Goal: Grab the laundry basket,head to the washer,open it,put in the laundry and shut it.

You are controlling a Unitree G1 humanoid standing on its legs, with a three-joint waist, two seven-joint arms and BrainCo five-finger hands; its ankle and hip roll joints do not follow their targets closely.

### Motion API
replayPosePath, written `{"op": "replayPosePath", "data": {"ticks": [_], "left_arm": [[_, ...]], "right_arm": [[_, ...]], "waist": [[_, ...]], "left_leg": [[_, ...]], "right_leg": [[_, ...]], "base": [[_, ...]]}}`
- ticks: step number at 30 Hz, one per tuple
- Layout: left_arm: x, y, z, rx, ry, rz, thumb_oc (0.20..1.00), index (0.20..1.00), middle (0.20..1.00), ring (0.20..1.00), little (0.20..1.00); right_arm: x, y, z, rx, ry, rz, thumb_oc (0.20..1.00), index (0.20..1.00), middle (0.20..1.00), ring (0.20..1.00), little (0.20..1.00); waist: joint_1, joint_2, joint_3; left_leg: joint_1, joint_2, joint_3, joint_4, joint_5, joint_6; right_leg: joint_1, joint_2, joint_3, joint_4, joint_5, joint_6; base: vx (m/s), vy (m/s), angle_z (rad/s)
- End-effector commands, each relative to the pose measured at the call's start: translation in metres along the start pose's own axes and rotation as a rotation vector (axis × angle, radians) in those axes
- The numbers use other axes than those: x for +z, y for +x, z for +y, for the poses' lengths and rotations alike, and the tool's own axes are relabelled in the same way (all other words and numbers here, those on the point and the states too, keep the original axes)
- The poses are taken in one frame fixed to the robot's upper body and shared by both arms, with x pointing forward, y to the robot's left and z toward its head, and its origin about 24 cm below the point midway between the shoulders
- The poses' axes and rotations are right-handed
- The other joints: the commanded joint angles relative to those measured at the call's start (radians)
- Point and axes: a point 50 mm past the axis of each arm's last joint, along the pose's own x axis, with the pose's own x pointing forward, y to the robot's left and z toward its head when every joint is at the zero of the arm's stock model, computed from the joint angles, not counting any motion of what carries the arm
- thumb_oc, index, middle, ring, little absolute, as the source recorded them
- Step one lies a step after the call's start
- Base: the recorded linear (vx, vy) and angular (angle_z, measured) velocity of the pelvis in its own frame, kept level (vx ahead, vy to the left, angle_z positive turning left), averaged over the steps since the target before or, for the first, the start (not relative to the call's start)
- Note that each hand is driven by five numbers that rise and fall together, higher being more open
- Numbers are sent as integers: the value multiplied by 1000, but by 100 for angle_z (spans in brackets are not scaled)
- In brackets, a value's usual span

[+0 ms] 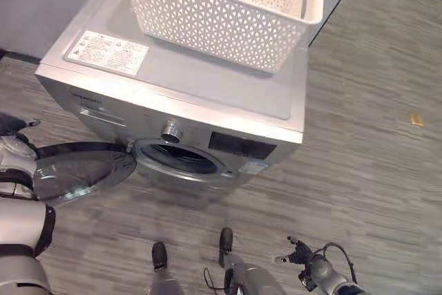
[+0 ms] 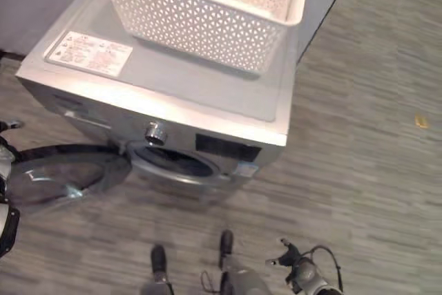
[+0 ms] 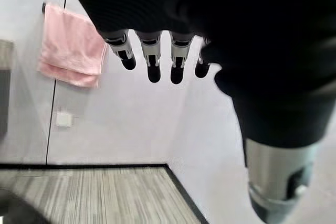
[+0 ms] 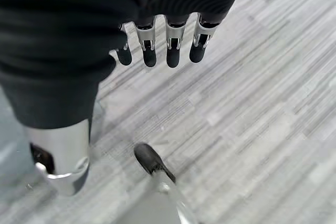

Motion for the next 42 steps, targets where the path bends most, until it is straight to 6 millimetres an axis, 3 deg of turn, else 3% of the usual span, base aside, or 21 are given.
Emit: {"op": "replayPosePath", "data": {"ticks": [1, 5, 6, 11, 14, 20, 21, 22, 24, 25, 26, 27, 28, 30, 33, 38, 41, 42], "left_arm": [[7, 19, 53, 130, 87, -24, 1000, 1000, 1000, 1000, 1000], [3, 24, 75, 171, 102, 2, 1000, 1000, 1000, 1000, 1000], [10, 27, 86, 193, 75, -12, 1000, 1000, 1000, 1000, 1000], [20, 29, 99, 205, 78, -46, 1000, 1000, 1000, 1000, 1000], [27, 29, 95, 167, 66, -65, 1000, 1000, 1000, 1000, 1000], [4, 23, 58, -97, 52, 40, 1000, 1000, 1000, 1000, 1000], [1, 21, 49, -150, 70, 45, 1000, 1000, 1000, 1000, 1000], [1, 21, 48, -151, 68, 45, 1000, 1000, 1000, 1000, 1000], [-4, 11, 17, -335, 112, 46, 1000, 1000, 1000, 1000, 1000], [-4, 8, 10, -376, 131, 45, 1000, 1000, 1000, 1000, 1000], [-2, 1, -9, -476, 172, 24, 1000, 1000, 1000, 1000, 1000], [-2, 1, -9, -477, 173, 26, 1000, 1000, 1000, 1000, 1000], [-1, -3, -16, -508, 174, 15, 1000, 1000, 1000, 1000, 1000], [-5, -11, -32, -562, 121, 32, 1000, 1000, 1000, 1000, 1000], [-37, -22, -48, -613, 113, 121, 1000, 1000, 1000, 1000, 1000], [-101, -46, -63, -711, 264, 263, 1000, 1000, 1000, 1000, 1000], [-113, -56, -71, -753, 298, 282, 1000, 1000, 1000, 1000, 1000], [-116, -65, -82, -789, 316, 276, 1000, 1000, 1000, 1000, 1000]], "right_arm": [[22, 6, -7, -34, 56, -71, 1000, 1000, 1000, 1000, 1000], [34, 6, -8, -32, 71, -123, 1000, 1000, 1000, 1000, 1000], [45, 5, -15, -48, 77, -181, 1000, 1000, 1000, 1000, 1000], [71, 2, -25, -70, 85, -297, 1000, 1000, 1000, 1000, 1000], [87, -1, -30, -79, 63, -369, 1000, 1000, 1000, 1000, 1000], [104, -5, -41, -100, 38, -420, 1000, 1000, 1000, 1000, 1000], [103, -4, -42, -105, 36, -413, 1000, 1000, 1000, 1000, 1000], [103, -5, -42, -107, 36, -413, 1000, 1000, 1000, 1000, 1000], [94, -1, -38, -96, 29, -363, 1000, 1000, 1000, 1000, 1000], [90, 0, -35, -85, 28, -342, 1000, 1000, 1000, 1000, 1000], [81, 1, -29, -61, 17, -300, 1000, 1000, 1000, 1000, 1000], [81, 1, -29, -60, 16, -299, 1000, 1000, 1000, 1000, 1000], [76, 2, -28, -53, 16, -280, 1000, 1000, 1000, 1000, 1000], [68, 2, -29, -46, 13, -253, 1000, 1000, 1000, 1000, 1000], [57, 0, -33, -43, -6, -222, 1000, 1000, 1000, 1000, 1000], [30, -5, -47, -49, -54, -144, 1000, 1000, 1000, 1000, 1000], [19, -8, -56, -61, -68, -107, 1000, 1000, 1000, 1000, 1000], [10, -10, -63, -79, -81, -77, 1000, 1000, 1000, 1000, 1000]], "waist": [[-2, -70, 29], [-2, -100, 46], [-3, -120, 58], [-5, -146, 77], [-8, -158, 88], [-25, -163, 79], [-23, -154, 75], [-26, -161, 80], [-28, -153, 74], [-25, -143, 67], [-28, -146, 64], [-25, -137, 58], [-27, -143, 59], [-29, -138, 50], [-37, -129, 35], [-63, -123, 5], [-68, -114, -5], [-77, -99, -20]], "left_leg": [[-22, 4, -56, 55, -34, 15], [-59, 8, -65, 72, -36, 17], [-90, 8, -72, 91, -41, 19], [-144, 1, -90, 128, -55, 26], [-178, -6, -101, 150, -66, 31], [-227, -17, -112, 174, -80, 41], [-220, -8, -122, 175, -112, 35], [-234, -18, -115, 180, -82, 41], [-243, -25, -119, 181, -87, 45], [-227, -17, -126, 176, -118, 39], [-233, -31, -114, 175, -90, 46], [-219, -20, -122, 172, -122, 39], [-226, -31, -111, 174, -94, 45], [-211, -32, -106, 171, -97, 43], [-175, -27, -83, 169, -107, 41], [-85, -3, -18, 161, -130, 38], [-42, 5, 7, 151, -135, 35], [1, 10, 28, 134, -134, 32]], "right_leg": [[22, -104, 43, 11, -36, 151], [-1, -104, 40, 8, -23, 157], [-16, -104, 39, 6, -14, 161], [-43, -104, 36, 3, -1, 168], [-58, -108, 28, 2, 4, 172], [-81, -116, 26, 0, 13, 178], [-72, -106, 31, 0, -6, 186], [-83, -117, 25, 0, 13, 179], [-88, -120, 25, 0, 15, 180], [-77, -110, 29, 0, -4, 187], [-84, -125, 23, 0, 15, 181], [-73, -113, 29, 0, -4, 188], [-80, -126, 24, 0, 14, 182], [-73, -129, 26, 2, 11, 181], [-59, -130, 41, 7, 5, 177], [-38, -117, 94, 19, -4, 169], [-28, -112, 111, 26, -11, 165], [-14, -107, 125, 32, -21, 162]], "base": [[2, -2, 15], [8, 0, 14], [0, 0, 0], [3, 12, 13], [16, 34, 10], [37, 33, 9], [11, 13, 3], [0, 0, 0], [22, 20, 1], [37, 5, 2], [125, -3, 5], [-58, 7, 5], [27, 0, 4], [-5, 3, 3], [45, 38, -5], [57, 35, -40], [60, 11, -38], [67, -15, -24]]}}
